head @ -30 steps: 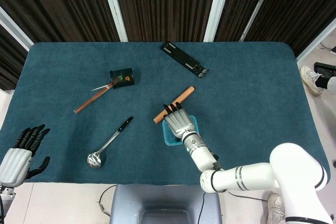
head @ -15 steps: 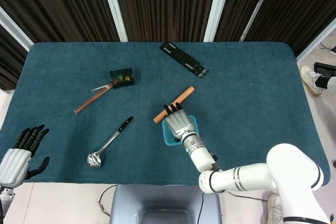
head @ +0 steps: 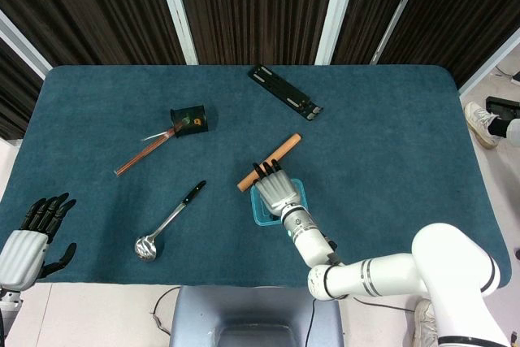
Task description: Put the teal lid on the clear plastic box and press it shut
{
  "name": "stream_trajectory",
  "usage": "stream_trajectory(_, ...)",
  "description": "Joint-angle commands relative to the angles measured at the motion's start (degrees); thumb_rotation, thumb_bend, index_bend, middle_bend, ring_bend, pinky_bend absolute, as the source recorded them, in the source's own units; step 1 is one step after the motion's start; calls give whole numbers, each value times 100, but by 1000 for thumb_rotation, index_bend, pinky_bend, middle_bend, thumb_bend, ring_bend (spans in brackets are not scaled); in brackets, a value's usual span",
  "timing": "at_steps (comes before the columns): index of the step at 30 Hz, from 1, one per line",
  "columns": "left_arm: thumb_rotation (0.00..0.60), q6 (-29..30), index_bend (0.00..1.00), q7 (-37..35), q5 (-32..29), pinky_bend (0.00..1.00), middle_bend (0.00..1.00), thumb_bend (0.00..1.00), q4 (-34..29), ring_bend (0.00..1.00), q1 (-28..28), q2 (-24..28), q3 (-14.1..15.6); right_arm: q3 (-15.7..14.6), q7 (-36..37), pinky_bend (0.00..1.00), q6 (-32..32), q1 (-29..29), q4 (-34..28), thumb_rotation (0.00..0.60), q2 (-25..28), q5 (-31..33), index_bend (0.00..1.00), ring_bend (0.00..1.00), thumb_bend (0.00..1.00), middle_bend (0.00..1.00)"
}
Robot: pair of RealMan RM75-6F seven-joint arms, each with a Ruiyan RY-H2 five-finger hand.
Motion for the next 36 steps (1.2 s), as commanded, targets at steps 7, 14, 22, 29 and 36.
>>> stream_trajectory(7, 600, 5, 0, 1, 2, 12, 0, 406, 2, 0, 2, -1, 1, -49, -38, 0, -7, -18, 45, 600, -41, -22, 458, 0, 207, 0)
stream_trajectory(14, 600, 15, 0, -10, 0, 12, 0, 406, 3, 0, 5, 3, -2, -70, -35, 0, -23, -34, 95, 600, -79, -54, 452, 0, 207, 0)
stream_trajectory(22, 600, 24, 0, -25, 1, 12, 0, 406, 9, 0, 10, 7, -2, -122, -24, 0, -65, -89, 207, 600, -143, -103, 444, 0, 207, 0)
stream_trajectory(29, 600, 4, 0, -16, -8, 12, 0, 406, 2, 0, 2, 8, -3, -145, 13, 0, -149, -137, 303, 600, -177, -135, 443, 0, 207, 0)
stream_trajectory(36, 600, 28, 0, -37, -6, 12, 0, 406, 8, 0, 11, 10, -7, -93, 86, 0, -136, -178, 298, 600, -158, -211, 440, 0, 207, 0)
